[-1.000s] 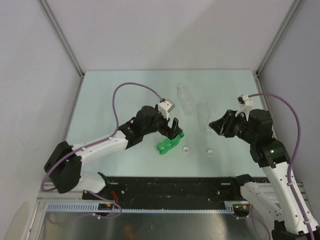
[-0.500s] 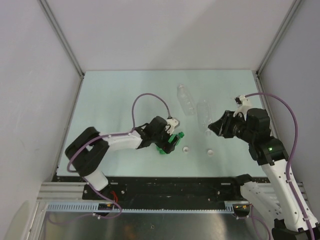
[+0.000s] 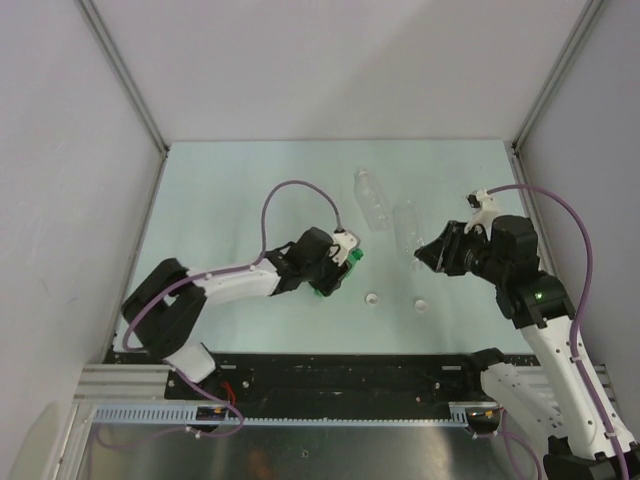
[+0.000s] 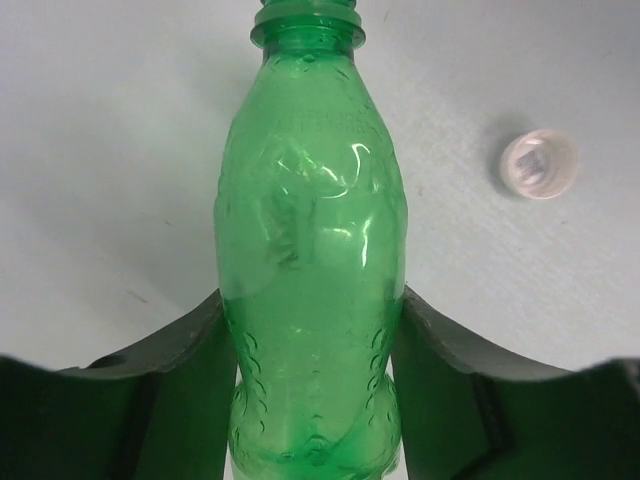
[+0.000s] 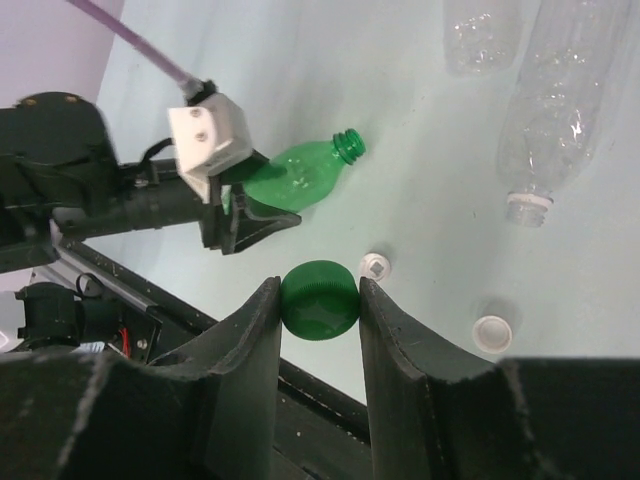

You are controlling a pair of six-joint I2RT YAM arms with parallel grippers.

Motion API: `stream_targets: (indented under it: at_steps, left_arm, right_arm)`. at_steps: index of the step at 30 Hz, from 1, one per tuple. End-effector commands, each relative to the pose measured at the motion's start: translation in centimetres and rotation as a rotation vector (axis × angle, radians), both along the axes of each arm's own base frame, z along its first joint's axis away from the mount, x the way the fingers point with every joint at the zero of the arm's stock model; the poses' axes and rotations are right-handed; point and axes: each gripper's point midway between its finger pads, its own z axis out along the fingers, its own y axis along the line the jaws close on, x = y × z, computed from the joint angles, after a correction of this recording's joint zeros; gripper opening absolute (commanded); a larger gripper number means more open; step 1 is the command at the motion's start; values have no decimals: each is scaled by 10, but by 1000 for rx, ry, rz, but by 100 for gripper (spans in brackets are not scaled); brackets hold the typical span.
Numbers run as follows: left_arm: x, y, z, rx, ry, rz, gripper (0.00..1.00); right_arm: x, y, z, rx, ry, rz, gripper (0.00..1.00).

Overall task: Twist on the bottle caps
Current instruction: Pick up the plastic bottle at the center of the board, then screw the bottle cap onto the plastic bottle.

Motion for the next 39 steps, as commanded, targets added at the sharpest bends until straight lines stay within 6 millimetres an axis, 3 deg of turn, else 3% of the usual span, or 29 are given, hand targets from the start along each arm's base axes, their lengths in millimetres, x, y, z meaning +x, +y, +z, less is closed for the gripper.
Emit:
stream_targets:
  at_steps: [1,6,9,13,17,20,24,33,39]
  left_arm:
    - [16,-23,107,-175,-265,-122,31]
    - [-35,-33,186,-458,-454,-403,32]
    - [-62,-23,199,-558,-565,-500,31]
    - [-80,-9,191,-595,-612,-535,25]
    - [-102,1,172,-615,-631,-602,22]
    - [-112,11,161,-630,-661,-616,22]
    - [-123,17,167,-675,-703,-639,22]
    - [-120,9,177,-695,-671,-641,22]
    - [-115,4,181,-696,-662,-629,22]
  right_arm:
    - [2,12,18,49,-72,66,16]
    - [-13,49,50,156,-168,267,18]
    - [-30,75,66,173,-207,413,18]
    - [-54,106,77,94,-248,577,19]
    - [-76,121,74,-13,-298,712,20]
    - [-85,121,69,-52,-294,758,20]
    - [-85,118,56,-116,-247,778,18]
    - [-83,135,42,-140,-216,839,16]
    - [-86,141,44,-112,-207,853,15]
